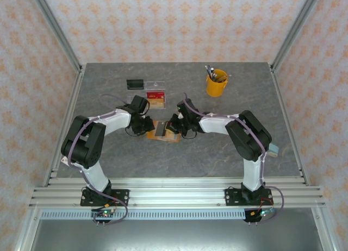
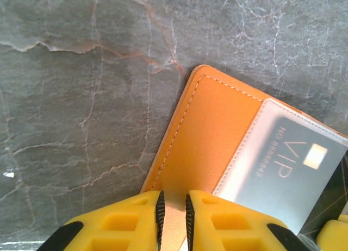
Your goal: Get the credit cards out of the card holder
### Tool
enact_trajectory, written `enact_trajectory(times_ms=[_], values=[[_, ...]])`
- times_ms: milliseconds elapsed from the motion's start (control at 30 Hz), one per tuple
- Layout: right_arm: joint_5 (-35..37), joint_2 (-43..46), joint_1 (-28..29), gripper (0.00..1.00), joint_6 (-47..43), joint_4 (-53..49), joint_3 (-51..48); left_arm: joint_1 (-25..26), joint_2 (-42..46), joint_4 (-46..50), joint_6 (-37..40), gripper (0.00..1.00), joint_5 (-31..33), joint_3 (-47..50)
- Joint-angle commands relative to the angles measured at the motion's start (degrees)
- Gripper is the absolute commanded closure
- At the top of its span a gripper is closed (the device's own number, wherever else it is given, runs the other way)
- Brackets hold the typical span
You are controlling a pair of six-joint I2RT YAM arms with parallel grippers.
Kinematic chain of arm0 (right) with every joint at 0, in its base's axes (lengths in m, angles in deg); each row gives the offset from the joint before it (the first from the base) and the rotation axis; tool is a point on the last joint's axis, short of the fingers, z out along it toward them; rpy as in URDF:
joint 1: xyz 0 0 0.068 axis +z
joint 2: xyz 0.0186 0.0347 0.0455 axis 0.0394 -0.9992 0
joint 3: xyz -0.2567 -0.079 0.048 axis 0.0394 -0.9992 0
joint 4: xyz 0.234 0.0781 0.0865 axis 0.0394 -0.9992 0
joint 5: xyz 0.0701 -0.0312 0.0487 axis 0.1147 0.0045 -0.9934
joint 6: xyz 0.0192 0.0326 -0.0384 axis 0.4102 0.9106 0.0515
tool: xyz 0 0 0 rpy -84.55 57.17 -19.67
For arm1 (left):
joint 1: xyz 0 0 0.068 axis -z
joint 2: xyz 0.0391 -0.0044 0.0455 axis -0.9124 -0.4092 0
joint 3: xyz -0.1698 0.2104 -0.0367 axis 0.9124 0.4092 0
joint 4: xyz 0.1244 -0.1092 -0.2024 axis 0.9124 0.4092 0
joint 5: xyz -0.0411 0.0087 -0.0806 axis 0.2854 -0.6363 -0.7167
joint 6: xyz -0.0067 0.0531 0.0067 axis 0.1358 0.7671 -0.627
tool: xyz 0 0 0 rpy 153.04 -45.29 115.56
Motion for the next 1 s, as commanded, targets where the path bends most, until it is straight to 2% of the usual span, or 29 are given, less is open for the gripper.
enact_trajectory(times_ms=[0, 267, 467, 633, 867, 967], values=[[1.11, 2.82, -0.97, 1.0, -2.93, -4.93, -1.28, 0.11, 1.08, 3.44, -0.18, 0.79, -0.26, 0.72], [0.28, 5.41, -1.63, 1.0, -7.19, -8.12, -1.59, 0.11, 4.41, 3.86, 0.82, 0.79, -1.89, -1.9], [-1.57, 6.23, -1.81, 1.0, -9.91, -9.42, -1.05, 0.36, 5.49, -2.29, -0.24, 0.78, -9.5, -0.87], [-3.64, 4.0, -1.81, 1.0, -10.57, -9.53, 0.38, 2.33, 2.98, -4.37, 0.24, 0.83, -12.89, -1.89], [-3.67, 2.56, -1.89, 1.0, -10.92, -9.32, 0.82, 3.09, -2.02, -2.97, 0.53, 0.93, -12.05, -3.34], [-3.72, 2.77, -2.06, 1.0, -11.56, -9.77, 0.91, 3.09, -4.27, 0.76, 1.41, 0.95, -8.62, -4.37]])
